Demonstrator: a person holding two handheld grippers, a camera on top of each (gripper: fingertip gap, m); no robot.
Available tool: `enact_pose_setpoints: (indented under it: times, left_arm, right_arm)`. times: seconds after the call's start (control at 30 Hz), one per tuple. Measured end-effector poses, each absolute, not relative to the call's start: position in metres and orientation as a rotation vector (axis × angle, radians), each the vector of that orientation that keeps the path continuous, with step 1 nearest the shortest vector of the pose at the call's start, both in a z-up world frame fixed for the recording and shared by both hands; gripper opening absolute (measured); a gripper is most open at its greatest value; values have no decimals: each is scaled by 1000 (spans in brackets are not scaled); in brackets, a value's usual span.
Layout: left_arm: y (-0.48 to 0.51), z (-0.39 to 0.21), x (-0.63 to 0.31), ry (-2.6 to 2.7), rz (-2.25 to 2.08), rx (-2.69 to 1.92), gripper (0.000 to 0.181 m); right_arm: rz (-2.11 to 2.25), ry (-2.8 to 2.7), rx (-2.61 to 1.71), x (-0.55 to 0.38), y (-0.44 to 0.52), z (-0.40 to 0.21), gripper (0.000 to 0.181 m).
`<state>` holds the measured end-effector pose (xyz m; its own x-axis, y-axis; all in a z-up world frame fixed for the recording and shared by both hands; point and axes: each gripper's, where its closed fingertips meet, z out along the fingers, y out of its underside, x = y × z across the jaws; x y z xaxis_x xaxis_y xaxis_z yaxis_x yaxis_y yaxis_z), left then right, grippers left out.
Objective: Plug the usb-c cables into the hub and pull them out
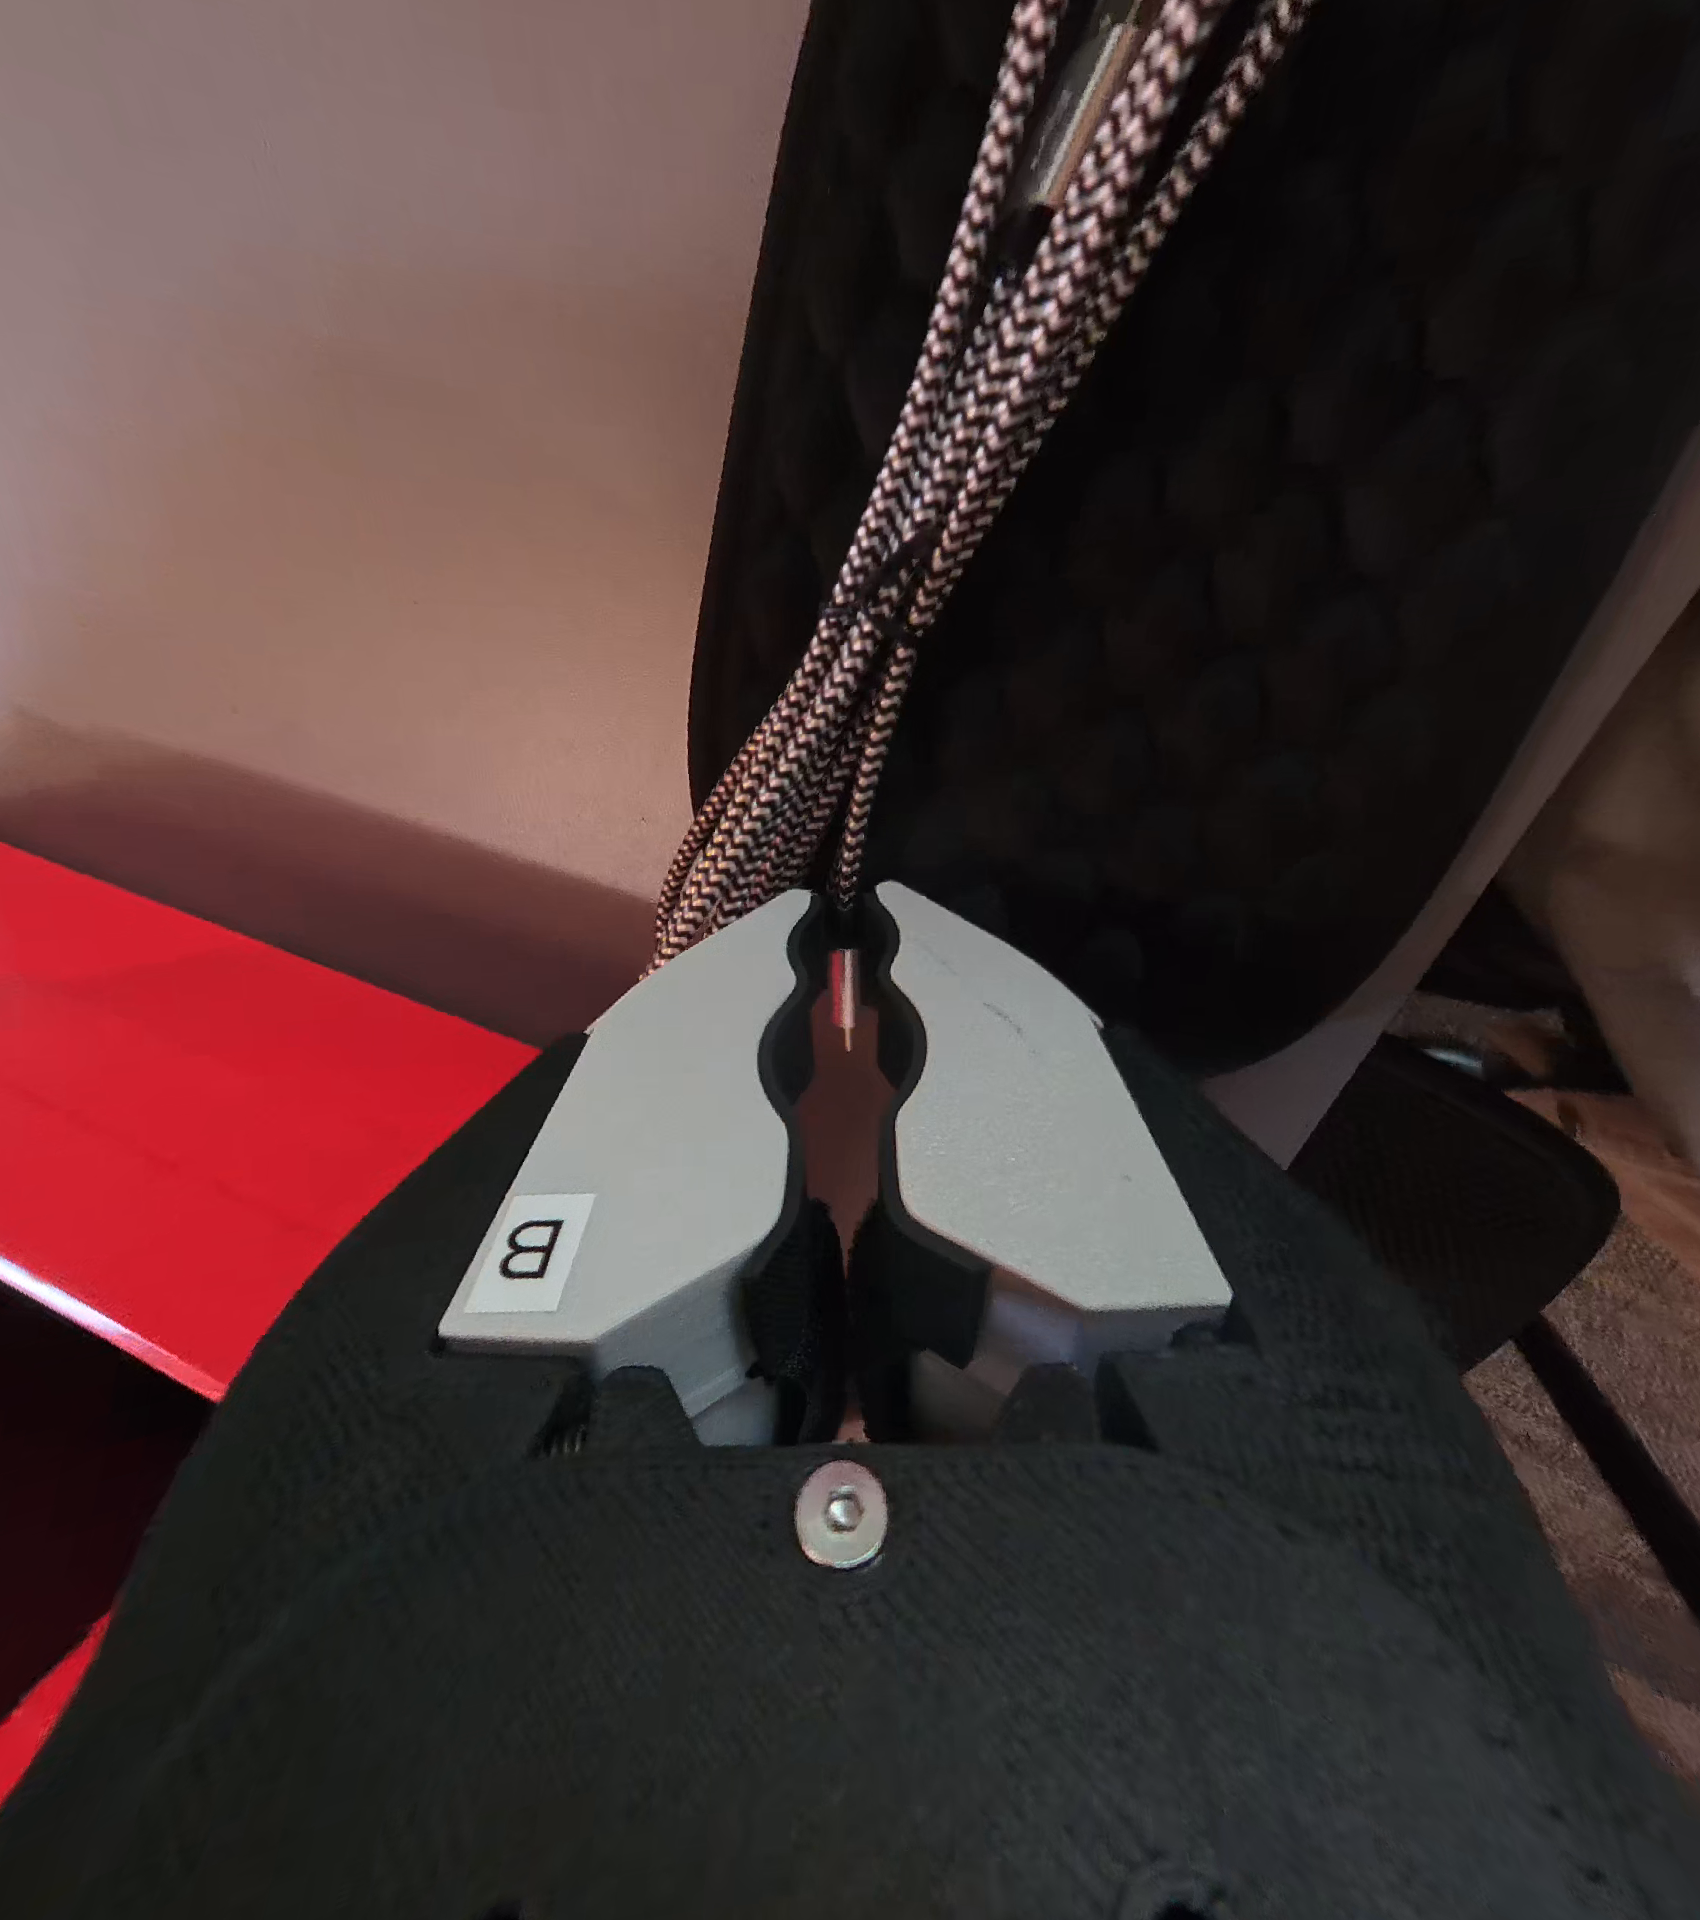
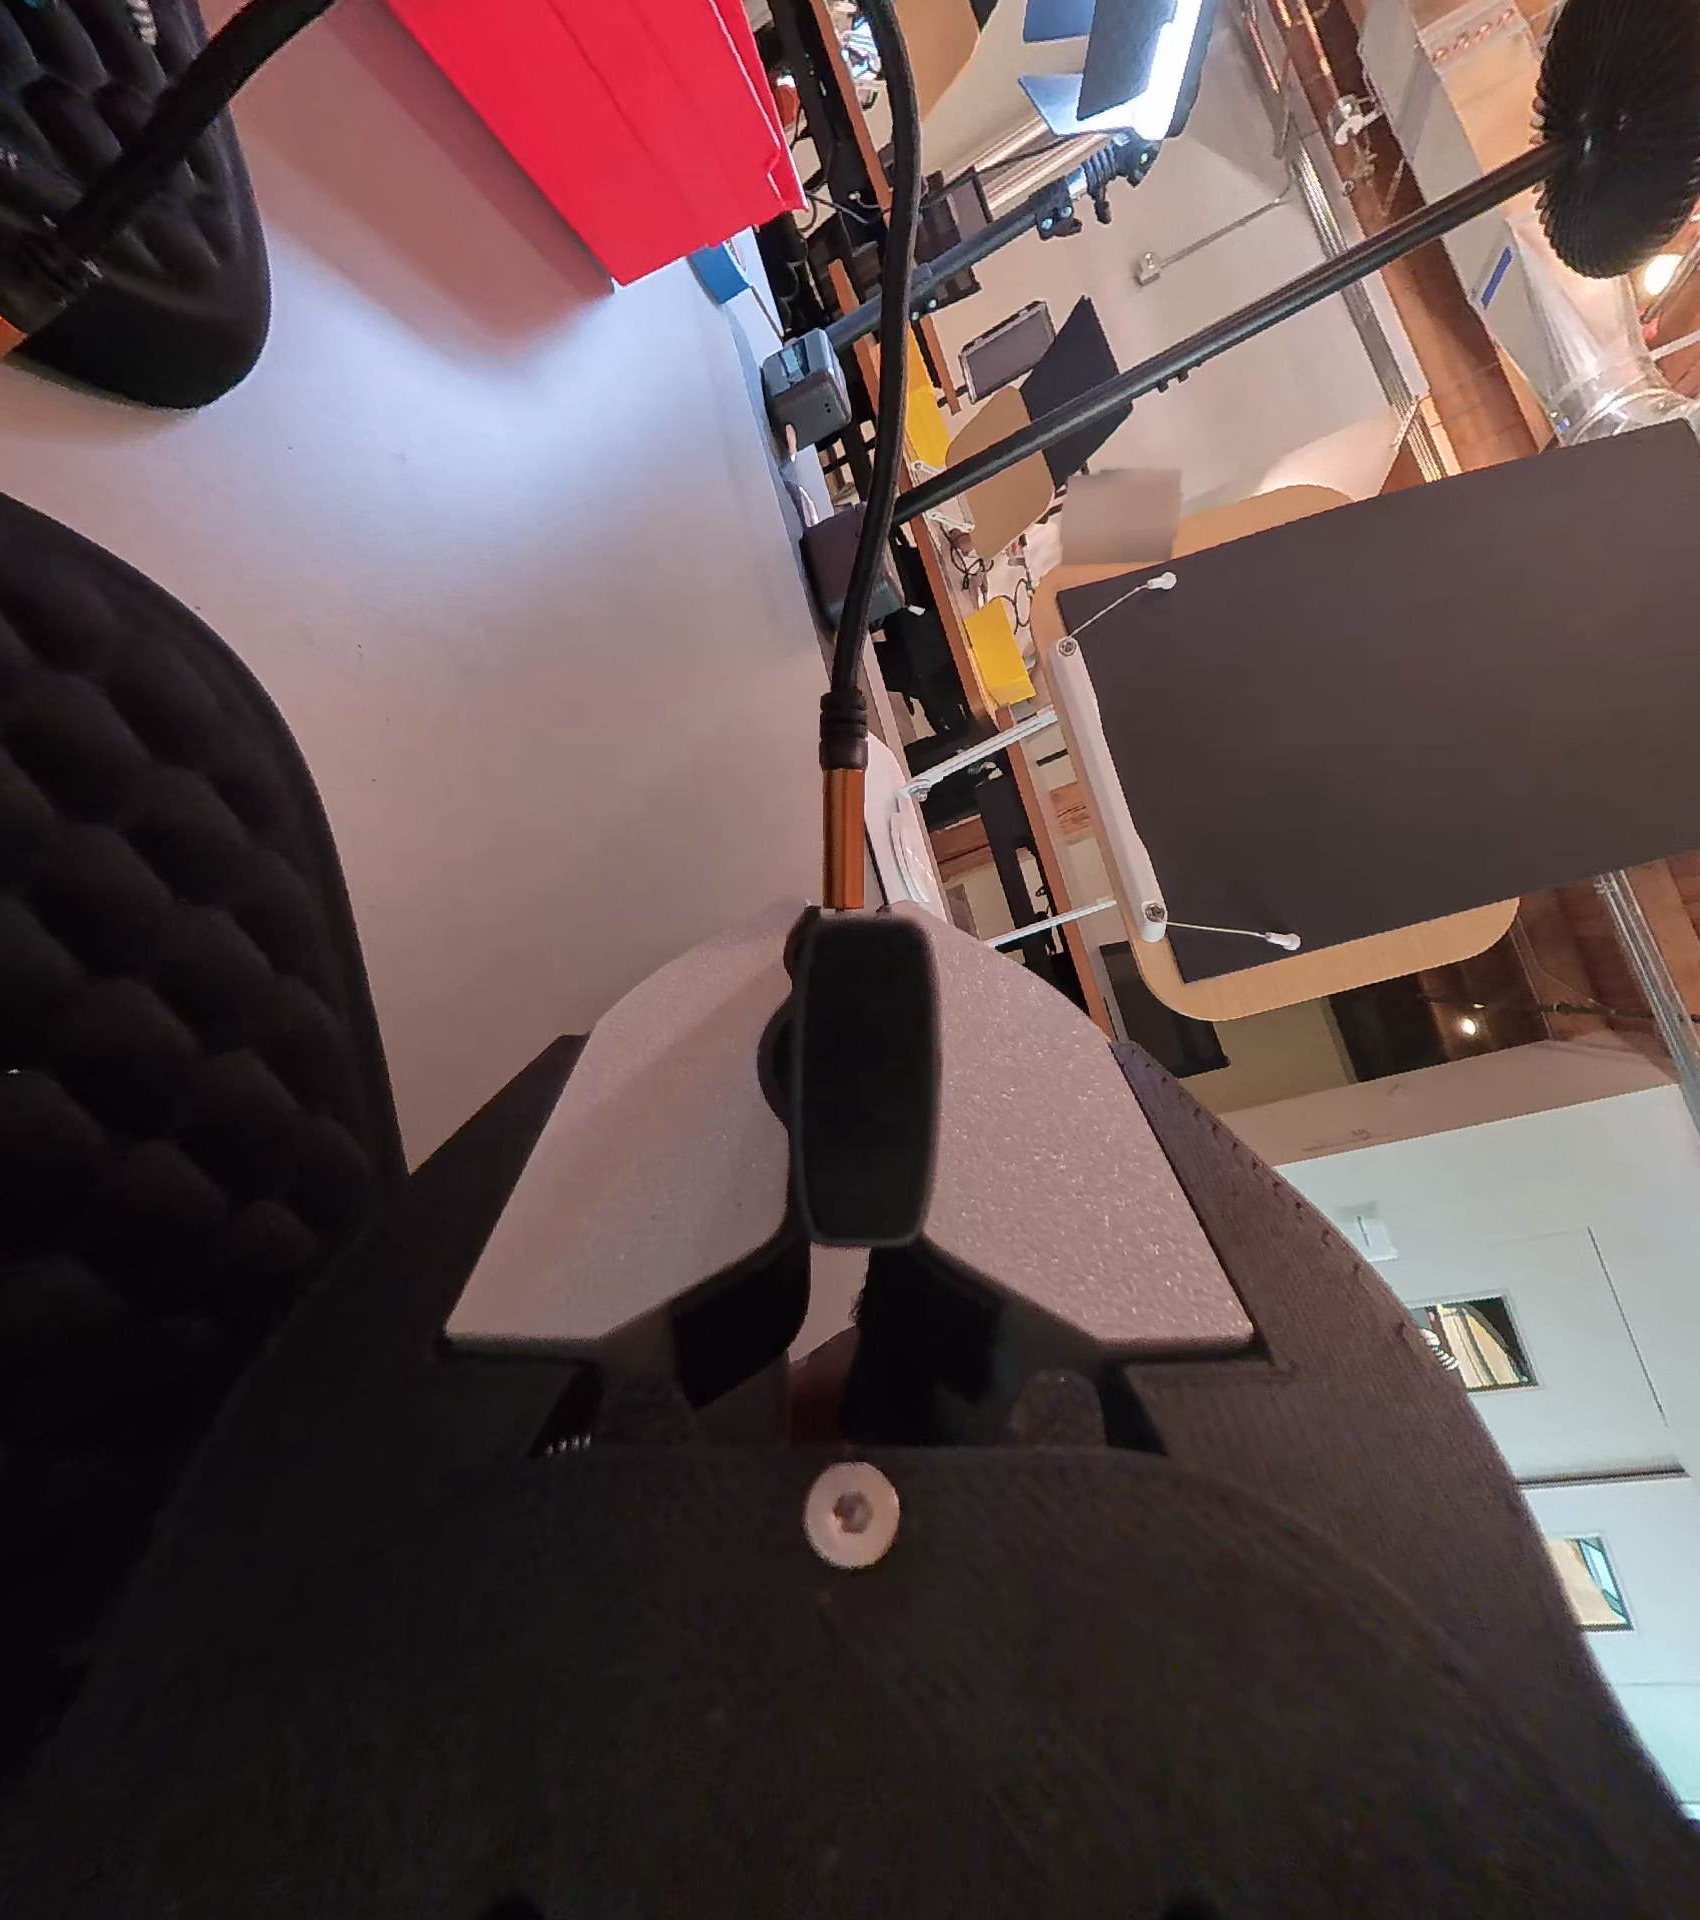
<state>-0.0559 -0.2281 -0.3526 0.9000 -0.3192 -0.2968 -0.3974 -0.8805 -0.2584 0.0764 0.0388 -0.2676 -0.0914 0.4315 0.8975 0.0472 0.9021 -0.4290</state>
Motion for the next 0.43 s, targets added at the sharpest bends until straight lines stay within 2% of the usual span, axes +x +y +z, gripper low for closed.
enact_pose_setpoints:
  times: [0.17,0.43]
  left_arm:
    - [-210,-329,-44,308,105,-2504,5]
    - [-178,-204,-36,-35,-365,-1508,4]
  right_arm:
    - [338,-1631,-380,78,40,-265,10]
    - [406,-1570,-434,81,47,-255,10]
